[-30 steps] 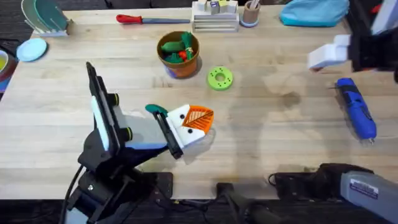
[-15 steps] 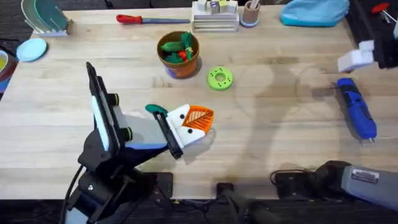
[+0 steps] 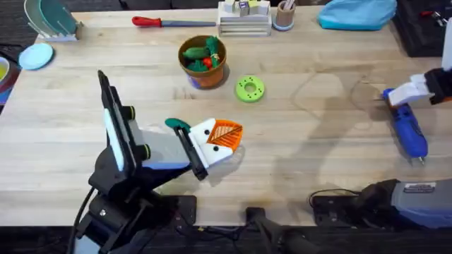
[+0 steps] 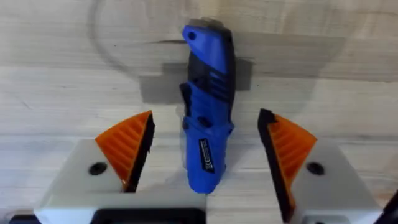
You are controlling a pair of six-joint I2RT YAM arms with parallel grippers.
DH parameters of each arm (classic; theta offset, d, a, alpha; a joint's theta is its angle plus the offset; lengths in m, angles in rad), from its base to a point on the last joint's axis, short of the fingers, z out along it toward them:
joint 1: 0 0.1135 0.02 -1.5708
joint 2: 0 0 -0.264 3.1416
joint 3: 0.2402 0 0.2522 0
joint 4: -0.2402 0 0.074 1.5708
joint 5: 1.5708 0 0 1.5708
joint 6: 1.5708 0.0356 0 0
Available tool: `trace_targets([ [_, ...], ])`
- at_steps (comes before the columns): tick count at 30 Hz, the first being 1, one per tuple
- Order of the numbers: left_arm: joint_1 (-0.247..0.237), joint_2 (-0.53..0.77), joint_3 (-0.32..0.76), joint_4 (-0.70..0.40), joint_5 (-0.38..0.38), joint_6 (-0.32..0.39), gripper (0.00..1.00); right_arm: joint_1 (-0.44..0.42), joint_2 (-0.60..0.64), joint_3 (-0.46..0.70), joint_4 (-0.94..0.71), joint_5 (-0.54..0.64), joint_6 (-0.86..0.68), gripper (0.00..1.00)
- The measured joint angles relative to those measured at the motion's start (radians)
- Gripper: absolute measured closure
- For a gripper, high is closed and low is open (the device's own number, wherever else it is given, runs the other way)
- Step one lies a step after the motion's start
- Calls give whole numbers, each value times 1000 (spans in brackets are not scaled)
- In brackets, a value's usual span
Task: Pick up the gripper from the table and insert it into the empty holder that is missing its gripper. Then pick up a screw, insert it into the mounting hole, and use the screwdriver to tighten it. Finally, clean up the table by picking up the vegetable and placing it into the bucket.
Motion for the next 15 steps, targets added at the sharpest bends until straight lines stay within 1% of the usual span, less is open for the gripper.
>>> trace_targets([
  [6,0,0,0,0,0,0,988,-36,82,0,19,-51,-59,7],
  [15,0,0,0,0,0,0,988,-37,194,0,86,-81,-76,7],
])
